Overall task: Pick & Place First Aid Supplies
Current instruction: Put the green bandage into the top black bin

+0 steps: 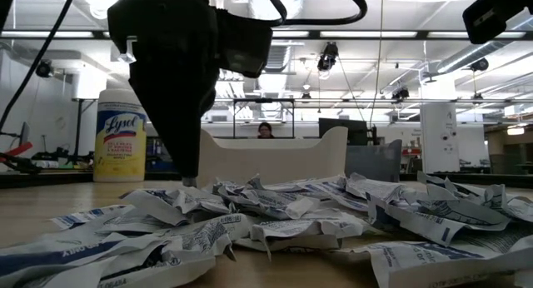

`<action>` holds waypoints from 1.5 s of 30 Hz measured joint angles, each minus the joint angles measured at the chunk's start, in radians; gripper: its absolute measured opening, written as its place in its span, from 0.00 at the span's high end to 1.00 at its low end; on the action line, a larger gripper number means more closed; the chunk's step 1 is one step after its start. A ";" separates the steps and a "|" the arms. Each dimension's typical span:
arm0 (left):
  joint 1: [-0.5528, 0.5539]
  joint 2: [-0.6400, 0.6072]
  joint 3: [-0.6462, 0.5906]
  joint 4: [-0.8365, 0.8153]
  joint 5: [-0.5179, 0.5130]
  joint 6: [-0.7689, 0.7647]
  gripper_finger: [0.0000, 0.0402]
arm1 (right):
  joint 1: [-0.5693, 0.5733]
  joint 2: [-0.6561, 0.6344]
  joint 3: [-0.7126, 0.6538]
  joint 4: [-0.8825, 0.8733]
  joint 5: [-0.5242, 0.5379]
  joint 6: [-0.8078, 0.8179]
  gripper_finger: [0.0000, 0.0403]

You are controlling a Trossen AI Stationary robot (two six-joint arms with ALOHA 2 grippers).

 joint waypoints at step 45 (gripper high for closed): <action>0.000 0.000 -0.050 0.056 0.035 -0.095 0.94 | 0.000 0.000 0.000 0.000 0.000 0.000 0.85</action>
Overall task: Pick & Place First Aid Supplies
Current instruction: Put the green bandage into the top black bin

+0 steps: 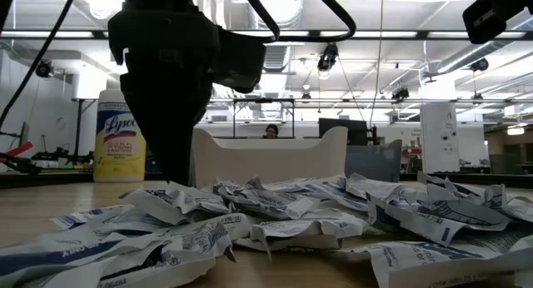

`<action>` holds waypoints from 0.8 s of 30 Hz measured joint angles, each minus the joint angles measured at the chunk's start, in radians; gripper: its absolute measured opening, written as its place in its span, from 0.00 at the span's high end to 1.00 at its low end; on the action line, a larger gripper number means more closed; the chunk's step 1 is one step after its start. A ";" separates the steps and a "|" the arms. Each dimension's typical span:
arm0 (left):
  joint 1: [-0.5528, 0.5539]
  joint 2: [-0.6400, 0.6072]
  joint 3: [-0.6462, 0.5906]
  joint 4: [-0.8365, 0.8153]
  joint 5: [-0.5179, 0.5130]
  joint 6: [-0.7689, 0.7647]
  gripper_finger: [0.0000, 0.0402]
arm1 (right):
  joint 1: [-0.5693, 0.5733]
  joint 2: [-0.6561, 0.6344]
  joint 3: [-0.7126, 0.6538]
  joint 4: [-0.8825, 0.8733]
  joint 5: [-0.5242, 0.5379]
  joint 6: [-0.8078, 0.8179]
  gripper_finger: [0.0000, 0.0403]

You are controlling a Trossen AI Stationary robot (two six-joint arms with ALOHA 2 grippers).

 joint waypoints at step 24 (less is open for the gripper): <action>0.000 0.000 0.014 0.004 0.000 0.005 1.00 | 0.000 0.000 0.000 0.000 0.000 0.000 0.85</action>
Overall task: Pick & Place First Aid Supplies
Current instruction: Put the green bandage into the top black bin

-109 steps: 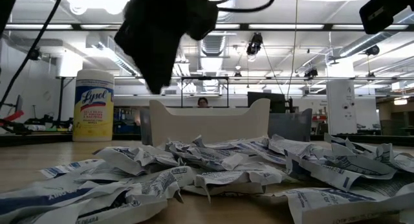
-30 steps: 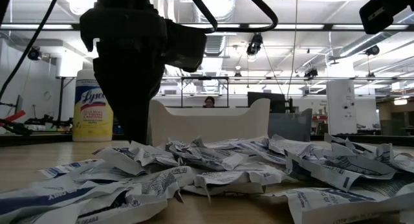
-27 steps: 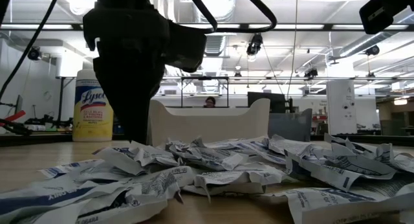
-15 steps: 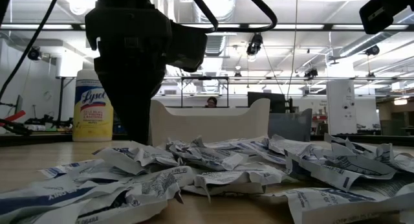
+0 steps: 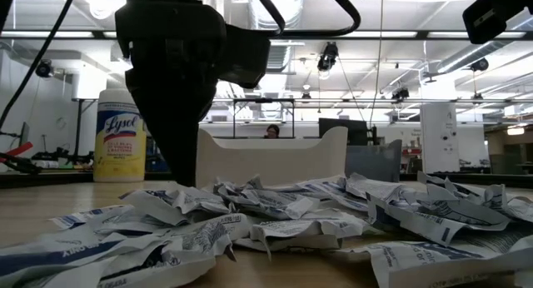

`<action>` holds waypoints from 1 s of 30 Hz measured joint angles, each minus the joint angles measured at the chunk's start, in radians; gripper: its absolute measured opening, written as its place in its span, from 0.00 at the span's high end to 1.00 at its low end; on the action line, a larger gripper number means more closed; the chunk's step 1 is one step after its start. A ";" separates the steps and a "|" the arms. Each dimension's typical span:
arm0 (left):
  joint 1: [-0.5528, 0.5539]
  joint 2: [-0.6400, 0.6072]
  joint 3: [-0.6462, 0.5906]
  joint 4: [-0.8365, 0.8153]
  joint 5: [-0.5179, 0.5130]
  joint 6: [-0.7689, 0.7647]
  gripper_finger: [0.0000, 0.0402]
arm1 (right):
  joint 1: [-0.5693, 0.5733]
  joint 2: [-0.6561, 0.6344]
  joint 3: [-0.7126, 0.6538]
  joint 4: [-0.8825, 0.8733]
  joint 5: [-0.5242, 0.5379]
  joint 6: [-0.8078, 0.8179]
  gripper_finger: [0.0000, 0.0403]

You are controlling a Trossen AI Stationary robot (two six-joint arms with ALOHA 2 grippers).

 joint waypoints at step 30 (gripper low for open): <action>-0.001 0.000 0.001 -0.001 0.002 -0.053 0.81 | 0.000 0.000 0.000 0.000 0.000 0.000 0.85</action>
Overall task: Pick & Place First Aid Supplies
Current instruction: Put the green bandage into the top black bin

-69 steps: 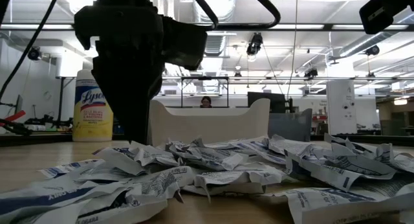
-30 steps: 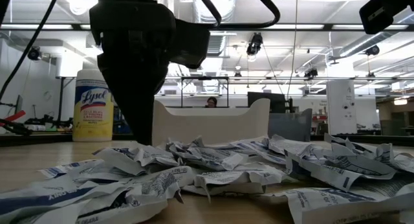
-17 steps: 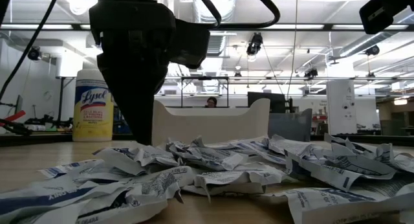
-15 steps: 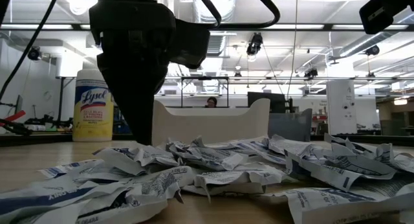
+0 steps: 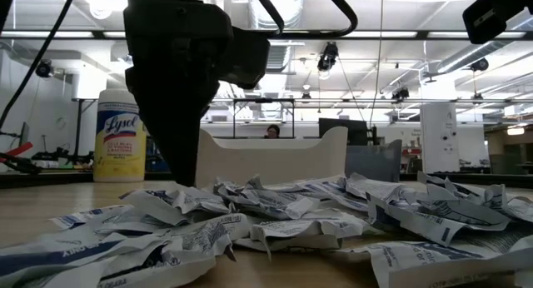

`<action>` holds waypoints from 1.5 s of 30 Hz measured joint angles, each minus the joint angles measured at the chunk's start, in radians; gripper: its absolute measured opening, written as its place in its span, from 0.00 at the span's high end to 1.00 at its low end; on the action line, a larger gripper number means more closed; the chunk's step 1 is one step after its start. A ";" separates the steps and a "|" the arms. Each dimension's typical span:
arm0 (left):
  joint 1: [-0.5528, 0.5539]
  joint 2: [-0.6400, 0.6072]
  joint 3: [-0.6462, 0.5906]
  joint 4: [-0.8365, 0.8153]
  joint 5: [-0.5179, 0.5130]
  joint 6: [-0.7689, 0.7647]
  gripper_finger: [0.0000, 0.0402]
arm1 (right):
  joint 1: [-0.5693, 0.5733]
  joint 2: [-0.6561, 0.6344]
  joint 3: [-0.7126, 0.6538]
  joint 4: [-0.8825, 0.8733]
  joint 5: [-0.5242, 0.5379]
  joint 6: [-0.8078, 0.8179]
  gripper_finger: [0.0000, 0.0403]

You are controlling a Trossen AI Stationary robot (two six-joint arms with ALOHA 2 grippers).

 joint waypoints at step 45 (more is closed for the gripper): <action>0.001 -0.022 0.025 -0.047 0.016 -0.060 1.00 | 0.000 0.000 0.000 0.000 0.000 0.000 0.85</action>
